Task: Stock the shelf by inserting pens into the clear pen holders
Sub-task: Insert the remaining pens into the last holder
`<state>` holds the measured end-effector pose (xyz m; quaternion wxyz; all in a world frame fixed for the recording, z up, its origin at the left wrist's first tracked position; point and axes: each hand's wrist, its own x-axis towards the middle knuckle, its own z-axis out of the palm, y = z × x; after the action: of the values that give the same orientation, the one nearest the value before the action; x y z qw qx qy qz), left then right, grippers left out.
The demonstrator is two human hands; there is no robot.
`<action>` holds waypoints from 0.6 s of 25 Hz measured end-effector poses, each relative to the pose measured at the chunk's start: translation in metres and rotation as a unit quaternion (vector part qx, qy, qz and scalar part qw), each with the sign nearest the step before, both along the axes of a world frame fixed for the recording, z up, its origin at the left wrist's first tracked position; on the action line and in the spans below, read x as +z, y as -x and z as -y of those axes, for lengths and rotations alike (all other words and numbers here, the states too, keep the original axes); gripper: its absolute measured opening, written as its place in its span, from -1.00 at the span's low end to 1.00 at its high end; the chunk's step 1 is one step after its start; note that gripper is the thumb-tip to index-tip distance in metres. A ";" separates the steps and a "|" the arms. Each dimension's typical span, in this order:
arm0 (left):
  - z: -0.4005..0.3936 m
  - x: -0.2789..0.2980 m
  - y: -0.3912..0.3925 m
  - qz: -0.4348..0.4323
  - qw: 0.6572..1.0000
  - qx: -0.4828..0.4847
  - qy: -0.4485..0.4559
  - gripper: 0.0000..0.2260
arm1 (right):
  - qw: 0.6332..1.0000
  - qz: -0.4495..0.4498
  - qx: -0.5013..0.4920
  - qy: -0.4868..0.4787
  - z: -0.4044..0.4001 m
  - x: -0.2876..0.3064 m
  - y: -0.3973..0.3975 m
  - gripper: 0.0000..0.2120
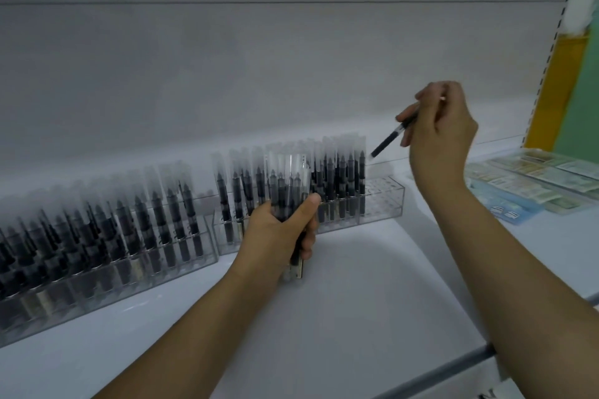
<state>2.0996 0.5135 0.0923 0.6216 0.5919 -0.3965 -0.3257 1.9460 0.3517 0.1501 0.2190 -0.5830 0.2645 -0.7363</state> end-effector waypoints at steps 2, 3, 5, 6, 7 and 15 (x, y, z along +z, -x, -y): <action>-0.001 0.001 0.001 -0.013 1.000 -0.011 0.004 -0.54 | 0.996 -0.085 -0.001 -0.003 0.002 -0.006 -0.007 -0.76; 0.000 0.001 0.001 -0.017 1.000 -0.017 0.012 -0.47 | 0.992 -0.124 0.007 -0.014 0.004 -0.007 -0.010 -0.77; 0.000 0.000 0.001 -0.017 0.999 -0.020 0.023 -0.44 | 0.984 -0.174 0.026 -0.036 0.009 -0.009 -0.011 -0.76; 0.000 0.000 0.001 -0.016 0.999 -0.022 0.025 -0.47 | 0.982 -0.184 0.031 -0.039 0.011 -0.010 -0.011 -0.76; 0.000 0.000 0.001 -0.014 0.999 -0.024 0.025 -0.52 | 0.980 -0.191 0.030 -0.037 0.011 -0.011 -0.010 -0.76; -0.002 0.001 0.003 0.003 0.999 -0.026 0.018 -0.63 | 0.956 -0.289 0.030 -0.032 0.016 -0.014 -0.014 -0.81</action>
<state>2.0969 0.5157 0.0930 0.6220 0.5711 -0.4194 -0.3332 1.9596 0.3357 0.1360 0.1739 -0.7712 0.3223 -0.5207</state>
